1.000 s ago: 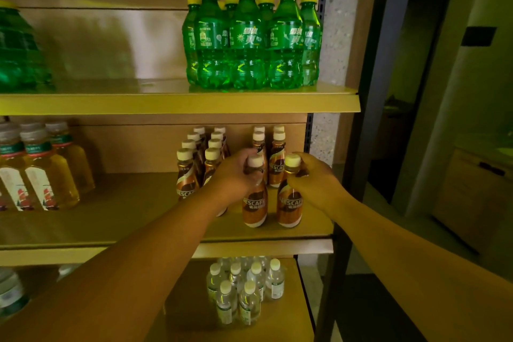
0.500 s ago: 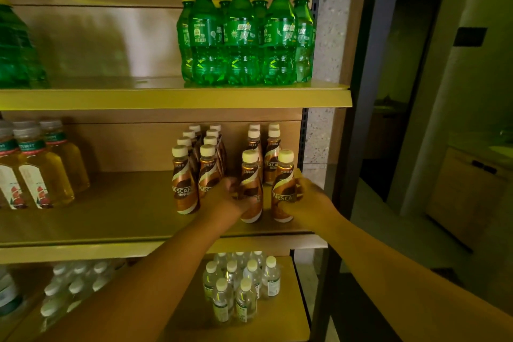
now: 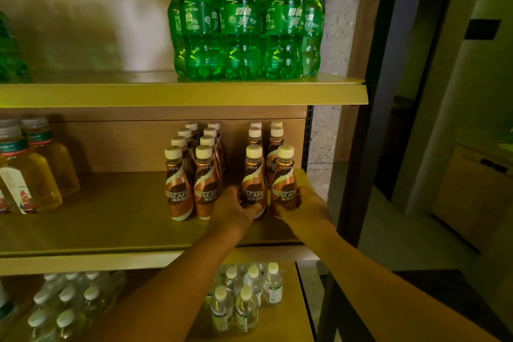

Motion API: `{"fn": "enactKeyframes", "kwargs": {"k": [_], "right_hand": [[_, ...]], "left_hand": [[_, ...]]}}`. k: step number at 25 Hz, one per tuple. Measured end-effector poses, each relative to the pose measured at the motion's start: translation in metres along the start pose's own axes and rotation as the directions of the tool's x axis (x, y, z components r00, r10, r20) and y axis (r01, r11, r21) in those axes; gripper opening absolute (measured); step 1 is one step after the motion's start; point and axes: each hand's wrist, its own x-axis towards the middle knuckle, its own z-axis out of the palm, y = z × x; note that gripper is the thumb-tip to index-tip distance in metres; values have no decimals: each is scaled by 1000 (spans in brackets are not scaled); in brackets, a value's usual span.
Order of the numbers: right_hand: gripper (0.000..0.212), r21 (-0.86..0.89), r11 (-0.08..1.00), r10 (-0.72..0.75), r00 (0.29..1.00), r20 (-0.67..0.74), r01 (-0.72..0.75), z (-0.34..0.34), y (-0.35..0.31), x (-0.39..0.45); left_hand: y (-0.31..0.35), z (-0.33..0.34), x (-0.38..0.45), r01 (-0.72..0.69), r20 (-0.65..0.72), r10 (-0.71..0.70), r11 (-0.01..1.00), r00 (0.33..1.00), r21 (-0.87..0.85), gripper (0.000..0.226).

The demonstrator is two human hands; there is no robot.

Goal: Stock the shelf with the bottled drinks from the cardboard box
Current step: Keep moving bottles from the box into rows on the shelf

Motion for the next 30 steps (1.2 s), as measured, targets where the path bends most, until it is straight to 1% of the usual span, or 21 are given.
{"fn": "enactKeyframes", "kwargs": {"k": [5, 9, 12, 16, 19, 25, 28, 30], "right_hand": [[51, 17, 997, -72, 997, -6, 72, 8, -3, 17], [46, 72, 987, -141, 990, -5, 141, 8, -6, 29], [44, 69, 988, -135, 991, -4, 135, 9, -6, 36], [53, 31, 993, -115, 993, -28, 116, 14, -4, 45], [56, 19, 994, -106, 994, -37, 107, 17, -4, 50], [52, 32, 993, -111, 993, -43, 112, 20, -3, 52], [52, 14, 995, -103, 994, -30, 103, 18, -2, 51], [50, -26, 997, -70, 997, -37, 69, 16, 0, 48]], "left_hand": [[-2, 7, 23, -57, 11, 57, 998, 998, 40, 46], [-5, 12, 41, -60, 21, 60, 998, 998, 33, 45], [-7, 16, 51, -60, 34, 60, 998, 998, 16, 44], [-10, 20, 62, -65, 39, 62, 996, 997, 58, 44], [-11, 21, 63, -63, 35, 61, 996, 998, 61, 44], [-14, 26, 61, -78, 2, 78, 994, 997, 73, 44], [-12, 24, 57, -88, 4, 87, 996, 996, 34, 51], [-11, 19, 51, -102, -19, 103, 993, 994, 65, 59]]}}
